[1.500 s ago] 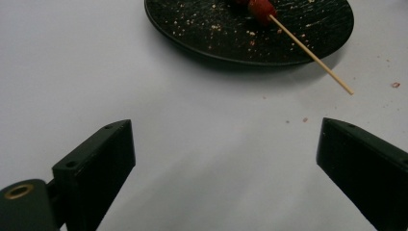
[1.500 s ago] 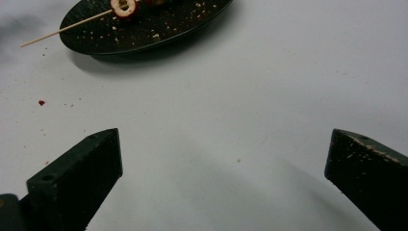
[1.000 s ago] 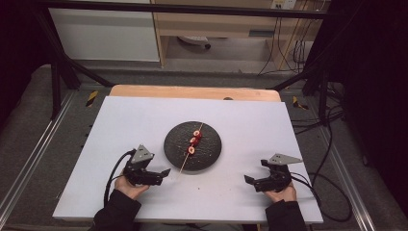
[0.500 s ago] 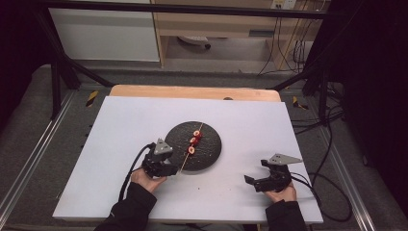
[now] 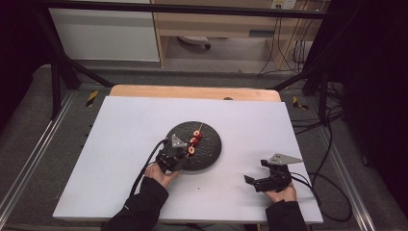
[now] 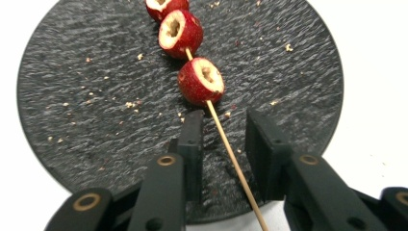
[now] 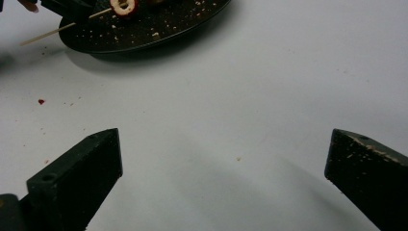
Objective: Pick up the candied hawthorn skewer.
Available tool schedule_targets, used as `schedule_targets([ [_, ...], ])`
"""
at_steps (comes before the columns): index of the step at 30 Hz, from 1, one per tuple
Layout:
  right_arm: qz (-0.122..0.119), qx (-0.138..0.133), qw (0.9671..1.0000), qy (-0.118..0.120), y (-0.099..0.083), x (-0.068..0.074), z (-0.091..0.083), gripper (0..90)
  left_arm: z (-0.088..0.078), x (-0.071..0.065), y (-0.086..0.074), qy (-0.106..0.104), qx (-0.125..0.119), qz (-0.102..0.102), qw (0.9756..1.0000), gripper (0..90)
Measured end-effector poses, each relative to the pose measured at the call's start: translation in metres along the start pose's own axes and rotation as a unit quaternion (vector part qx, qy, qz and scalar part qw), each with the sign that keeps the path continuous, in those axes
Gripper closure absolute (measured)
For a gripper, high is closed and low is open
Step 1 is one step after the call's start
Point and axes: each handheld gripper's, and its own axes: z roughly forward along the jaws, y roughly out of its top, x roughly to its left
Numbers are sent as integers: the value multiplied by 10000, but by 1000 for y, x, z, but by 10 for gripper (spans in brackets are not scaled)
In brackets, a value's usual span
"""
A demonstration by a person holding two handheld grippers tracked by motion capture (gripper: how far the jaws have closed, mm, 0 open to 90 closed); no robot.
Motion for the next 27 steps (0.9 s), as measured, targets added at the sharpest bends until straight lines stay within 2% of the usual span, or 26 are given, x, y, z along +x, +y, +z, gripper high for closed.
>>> schedule_targets([
  [6, -18, 1, 10000, 0, 0, 0, 0, 6, 6, -2, 1, 78, 208, -79, 9997, 788],
  [20, -25, 3, 10000, 17, 0, -1, 1, 6, 5, -1, 2, 239, 278, -169, 9992, 827],
  [27, -10, 8, 10000, 18, 0, 0, 1, 7, 5, -1, 2, 298, 276, -203, 9990, 877],
])
